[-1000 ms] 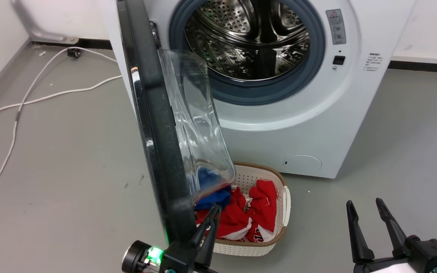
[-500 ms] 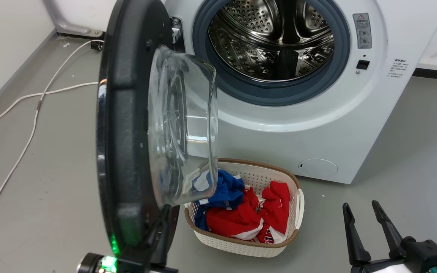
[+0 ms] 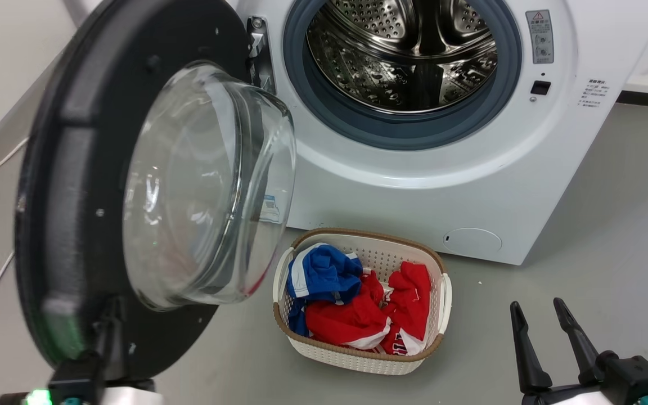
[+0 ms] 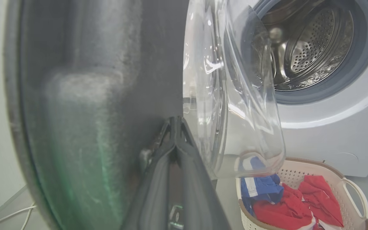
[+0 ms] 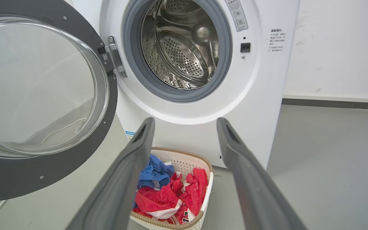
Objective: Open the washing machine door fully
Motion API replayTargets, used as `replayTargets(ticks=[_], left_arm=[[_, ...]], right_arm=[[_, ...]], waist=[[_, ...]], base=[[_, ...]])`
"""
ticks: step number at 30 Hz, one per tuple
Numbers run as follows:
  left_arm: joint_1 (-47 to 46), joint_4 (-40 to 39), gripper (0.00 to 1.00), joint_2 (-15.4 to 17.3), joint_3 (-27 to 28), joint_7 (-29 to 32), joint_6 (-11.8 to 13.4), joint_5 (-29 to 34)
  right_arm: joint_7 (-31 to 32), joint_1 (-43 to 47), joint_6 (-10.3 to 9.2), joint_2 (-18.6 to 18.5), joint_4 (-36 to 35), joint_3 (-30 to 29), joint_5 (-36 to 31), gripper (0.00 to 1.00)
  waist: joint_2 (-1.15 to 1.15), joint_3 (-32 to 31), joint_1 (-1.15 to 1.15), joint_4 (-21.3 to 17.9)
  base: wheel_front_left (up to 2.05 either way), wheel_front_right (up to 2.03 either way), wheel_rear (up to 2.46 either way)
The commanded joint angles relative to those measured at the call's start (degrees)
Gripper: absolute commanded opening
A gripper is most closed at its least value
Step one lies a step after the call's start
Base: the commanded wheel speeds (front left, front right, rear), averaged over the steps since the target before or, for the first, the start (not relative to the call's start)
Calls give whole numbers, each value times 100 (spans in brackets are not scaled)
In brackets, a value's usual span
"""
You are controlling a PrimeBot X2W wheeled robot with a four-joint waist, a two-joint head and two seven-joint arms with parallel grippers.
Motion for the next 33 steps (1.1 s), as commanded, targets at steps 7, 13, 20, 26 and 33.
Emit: replayTargets(ticks=[7,13,20,26,33], left_arm=[[-348,145,0,210,619,-15,8,-98],[-684,457,0,310,1124,-13,-56,-258],[-1051,869,0,445,1701,-10,-151,-413],[-1423,1235,0,559,2031,-10,-270,-482],[-1945,1821,0,824,2371,-11,-403,-545]], right_arm=[[-12,-152,-1,18,-34,-7,-31,100],[-12,-295,-1,18,-67,-2,-108,100],[-12,-451,-1,18,-107,-42,-184,100],[-12,-572,-1,18,-127,-89,-242,100],[-12,-738,-1,18,-149,-90,-299,100]], waist=[[0,178,0,-20],[0,433,0,-75],[0,741,0,-150],[0,979,0,-156],[0,1212,0,-177]], base=[[0,0,0],[0,0,0],[0,0,0],[0,0,0],[0,0,0]])
